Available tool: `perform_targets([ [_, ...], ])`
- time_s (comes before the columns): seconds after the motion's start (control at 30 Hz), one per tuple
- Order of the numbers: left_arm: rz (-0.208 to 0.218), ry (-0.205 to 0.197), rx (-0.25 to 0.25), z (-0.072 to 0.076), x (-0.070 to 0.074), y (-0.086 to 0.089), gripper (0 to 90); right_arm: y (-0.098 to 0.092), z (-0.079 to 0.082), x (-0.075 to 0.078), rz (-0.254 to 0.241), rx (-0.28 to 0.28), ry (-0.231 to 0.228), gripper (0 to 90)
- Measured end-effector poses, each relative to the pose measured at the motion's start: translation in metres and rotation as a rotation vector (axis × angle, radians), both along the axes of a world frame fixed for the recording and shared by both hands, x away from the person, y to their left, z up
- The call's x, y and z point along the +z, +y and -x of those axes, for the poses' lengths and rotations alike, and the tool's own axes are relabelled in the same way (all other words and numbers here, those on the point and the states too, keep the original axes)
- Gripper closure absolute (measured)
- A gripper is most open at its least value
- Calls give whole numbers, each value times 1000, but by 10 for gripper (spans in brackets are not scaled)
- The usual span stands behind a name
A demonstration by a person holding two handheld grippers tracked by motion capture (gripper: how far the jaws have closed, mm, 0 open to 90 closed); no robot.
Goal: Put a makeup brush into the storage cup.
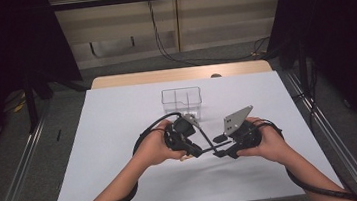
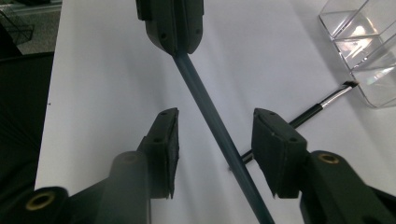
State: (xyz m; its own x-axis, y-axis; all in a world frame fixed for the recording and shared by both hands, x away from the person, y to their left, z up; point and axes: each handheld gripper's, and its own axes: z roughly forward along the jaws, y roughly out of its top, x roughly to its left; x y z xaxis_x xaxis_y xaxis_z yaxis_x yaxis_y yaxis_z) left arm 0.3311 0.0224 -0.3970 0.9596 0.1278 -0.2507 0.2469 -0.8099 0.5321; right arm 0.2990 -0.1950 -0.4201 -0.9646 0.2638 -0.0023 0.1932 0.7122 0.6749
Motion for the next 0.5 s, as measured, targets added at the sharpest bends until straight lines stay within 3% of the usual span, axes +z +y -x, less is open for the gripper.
perform_targets([
  [0.2,-6,2,-5,-1,1,0,838,2,1,3,14,28,-18,682],
  [0.37,23,49,-15,-5,0,4,837,2,3,0,24,42,-15,782],
  [0.5,49,55,-17,-6,3,6,838,6,7,-5,66,92,-21,834],
])
